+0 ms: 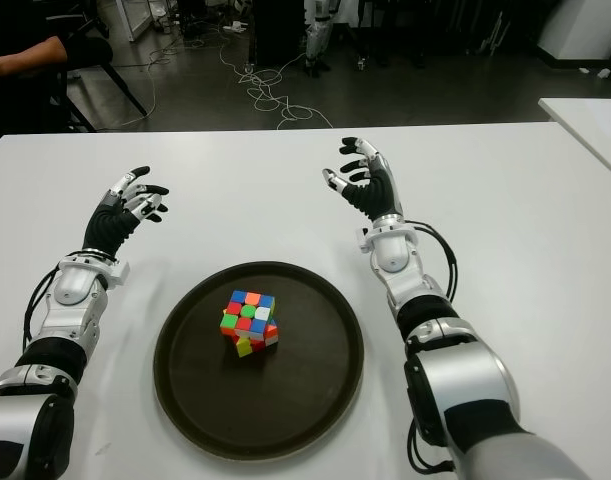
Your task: Pick up the Rubik's Cube and put it in the plate
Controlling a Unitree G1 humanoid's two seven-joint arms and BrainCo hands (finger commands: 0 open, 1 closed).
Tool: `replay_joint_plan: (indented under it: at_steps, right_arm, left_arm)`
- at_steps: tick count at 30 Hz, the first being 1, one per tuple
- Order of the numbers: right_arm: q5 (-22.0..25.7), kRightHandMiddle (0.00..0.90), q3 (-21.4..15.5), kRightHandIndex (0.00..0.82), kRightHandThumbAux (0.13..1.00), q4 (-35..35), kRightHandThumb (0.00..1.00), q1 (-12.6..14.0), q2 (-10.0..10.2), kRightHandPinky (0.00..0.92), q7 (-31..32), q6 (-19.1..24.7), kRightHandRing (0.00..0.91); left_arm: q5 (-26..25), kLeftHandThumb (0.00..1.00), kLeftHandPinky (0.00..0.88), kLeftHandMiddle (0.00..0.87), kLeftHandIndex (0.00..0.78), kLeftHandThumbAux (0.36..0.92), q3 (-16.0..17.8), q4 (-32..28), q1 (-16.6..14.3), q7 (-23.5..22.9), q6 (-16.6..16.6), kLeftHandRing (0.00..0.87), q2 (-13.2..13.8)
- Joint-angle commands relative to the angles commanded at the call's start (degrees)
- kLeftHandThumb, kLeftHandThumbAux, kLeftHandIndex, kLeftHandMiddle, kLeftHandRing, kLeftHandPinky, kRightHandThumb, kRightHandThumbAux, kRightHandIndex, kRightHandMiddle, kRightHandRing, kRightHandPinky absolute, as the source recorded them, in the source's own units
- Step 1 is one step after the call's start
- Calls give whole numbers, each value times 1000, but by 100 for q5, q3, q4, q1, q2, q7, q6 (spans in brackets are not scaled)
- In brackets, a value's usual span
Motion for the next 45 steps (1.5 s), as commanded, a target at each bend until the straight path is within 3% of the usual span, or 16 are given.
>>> replay_joint_plan:
  at_steps: [4, 7, 16, 27, 45]
  right_arm:
    - [294, 346, -183, 260, 683, -7, 238, 5, 51, 448, 394, 177, 388]
    - [590, 347, -382, 255, 694, 91, 232, -43, 78, 458, 841, 563, 393]
    - [898, 343, -606, 261, 709, 16, 240, -154, 145, 468, 1251, 1299, 399]
    - [912, 342, -641, 271, 718, -62, 218, -144, 172, 462, 1304, 1359, 393]
    - [913, 371, -693, 311, 730, -65, 294, -155, 194, 490, 1225, 1363, 422]
  left_arm:
    - [-18, 84, 458, 360, 142, 566, 10, 1, -2, -12, 28, 440, -7]
    - [-6, 87, 461, 357, 139, 565, 0, -5, -6, -15, 56, 439, 3]
    - [-44, 92, 456, 354, 129, 568, 12, -2, -8, -102, 99, 437, 20]
    - [-92, 100, 459, 364, 124, 569, 55, 65, -47, -139, 150, 437, 17]
    - [-95, 103, 451, 347, 121, 584, 69, 88, -60, -147, 139, 422, -1]
